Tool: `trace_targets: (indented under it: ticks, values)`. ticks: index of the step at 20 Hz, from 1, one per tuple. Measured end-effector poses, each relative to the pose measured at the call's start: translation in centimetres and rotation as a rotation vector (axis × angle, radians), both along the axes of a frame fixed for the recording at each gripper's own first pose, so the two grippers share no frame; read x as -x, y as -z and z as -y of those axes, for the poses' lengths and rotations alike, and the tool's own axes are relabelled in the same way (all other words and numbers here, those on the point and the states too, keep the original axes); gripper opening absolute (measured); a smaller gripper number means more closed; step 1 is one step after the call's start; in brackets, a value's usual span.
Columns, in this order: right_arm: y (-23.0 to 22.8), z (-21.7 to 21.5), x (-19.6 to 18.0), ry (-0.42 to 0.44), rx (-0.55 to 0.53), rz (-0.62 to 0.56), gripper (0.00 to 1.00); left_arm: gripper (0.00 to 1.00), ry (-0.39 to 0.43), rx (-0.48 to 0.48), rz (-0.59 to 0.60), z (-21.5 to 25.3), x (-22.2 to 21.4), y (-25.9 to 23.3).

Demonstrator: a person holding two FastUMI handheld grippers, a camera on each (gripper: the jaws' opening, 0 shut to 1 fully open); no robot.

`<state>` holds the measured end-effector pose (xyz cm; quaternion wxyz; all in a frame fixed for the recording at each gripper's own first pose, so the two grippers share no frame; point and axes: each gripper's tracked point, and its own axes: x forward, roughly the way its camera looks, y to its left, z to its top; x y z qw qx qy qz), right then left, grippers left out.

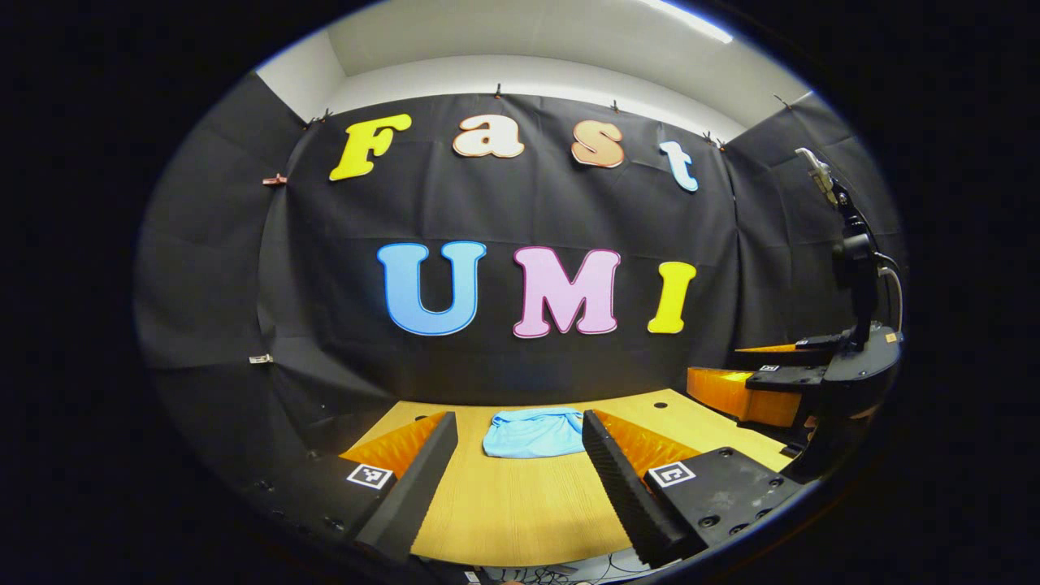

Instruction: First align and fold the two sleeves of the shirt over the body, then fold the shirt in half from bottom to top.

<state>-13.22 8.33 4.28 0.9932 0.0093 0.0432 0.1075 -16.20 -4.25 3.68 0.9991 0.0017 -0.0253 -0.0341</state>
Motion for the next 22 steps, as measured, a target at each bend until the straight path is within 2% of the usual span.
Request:
trace_targets:
  ticks: [3,8,22]
  values:
    - [-0.5,-0.9,-0.2,-0.022,0.004,0.014,0.97,0.98,-0.033,0.018,0.006,-1.2,0.0,-0.2]
    - [0.0,-2.0,0.0,-0.042,-0.013,-0.002,0.97,0.99,-0.050,-0.009,0.003,-1.5,0.8,0.0]
    - [0.8,-3.4,-0.5,-0.059,-0.008,-0.021,0.97,0.98,-0.027,-0.017,-0.021,-0.9,0.4,1.2]
